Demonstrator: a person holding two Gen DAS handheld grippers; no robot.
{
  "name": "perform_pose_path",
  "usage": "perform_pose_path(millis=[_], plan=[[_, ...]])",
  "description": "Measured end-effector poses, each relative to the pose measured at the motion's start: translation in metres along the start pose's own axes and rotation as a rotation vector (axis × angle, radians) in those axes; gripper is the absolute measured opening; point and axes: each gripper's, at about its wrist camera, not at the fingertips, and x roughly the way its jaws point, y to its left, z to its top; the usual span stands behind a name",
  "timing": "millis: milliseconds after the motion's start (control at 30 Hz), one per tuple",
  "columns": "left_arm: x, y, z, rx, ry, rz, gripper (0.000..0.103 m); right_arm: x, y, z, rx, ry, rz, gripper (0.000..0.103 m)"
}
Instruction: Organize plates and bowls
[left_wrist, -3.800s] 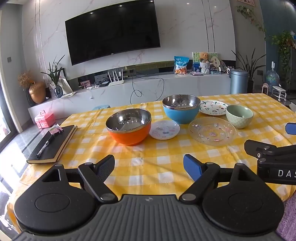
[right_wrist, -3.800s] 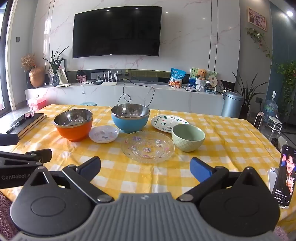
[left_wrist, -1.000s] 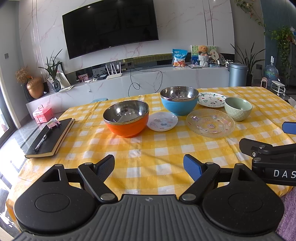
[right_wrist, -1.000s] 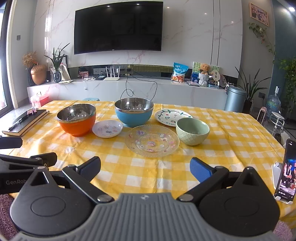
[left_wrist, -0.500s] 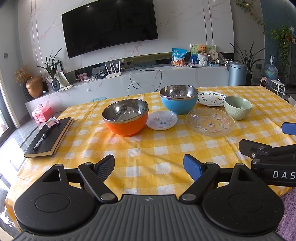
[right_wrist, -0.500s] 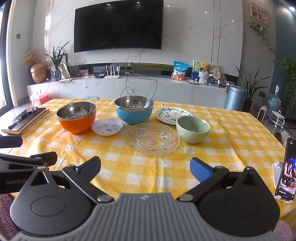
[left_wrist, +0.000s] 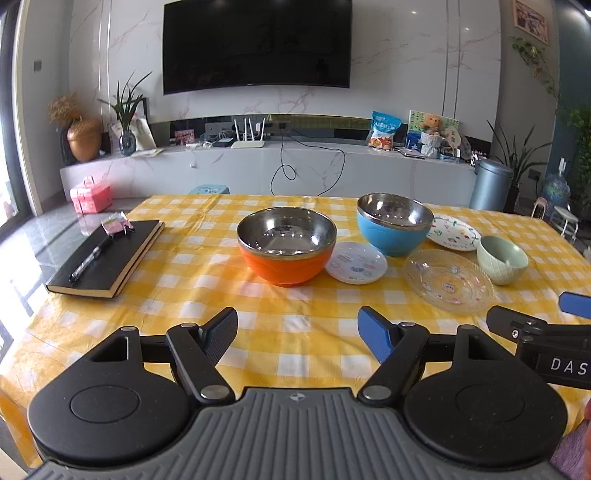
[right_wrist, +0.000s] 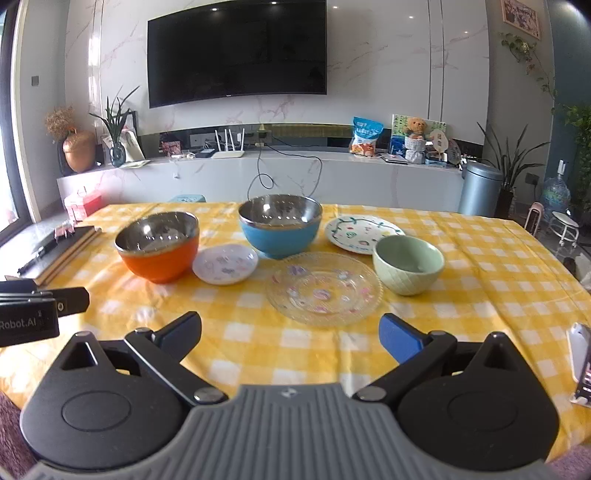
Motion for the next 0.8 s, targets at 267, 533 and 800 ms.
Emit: perform_pose_path(millis=[267, 533, 800], plan=[[0.018, 0.021, 0.024, -0.089, -0.011, 0.016, 0.081, 0.024, 0.015, 0.032, 0.044, -0.003, 0.07, 0.1], [0.047, 0.031, 0.048, -0.124, -0.025, 0.042, 0.08, 0.057, 0.021, 0.057, 0.145, 0.011, 0.095, 0.1], [0.083, 0.04, 0.064, -0.167, 0.003, 0.045, 0.08, 0.102, 0.031, 0.066, 0.177, 0.081, 0.086, 0.097]])
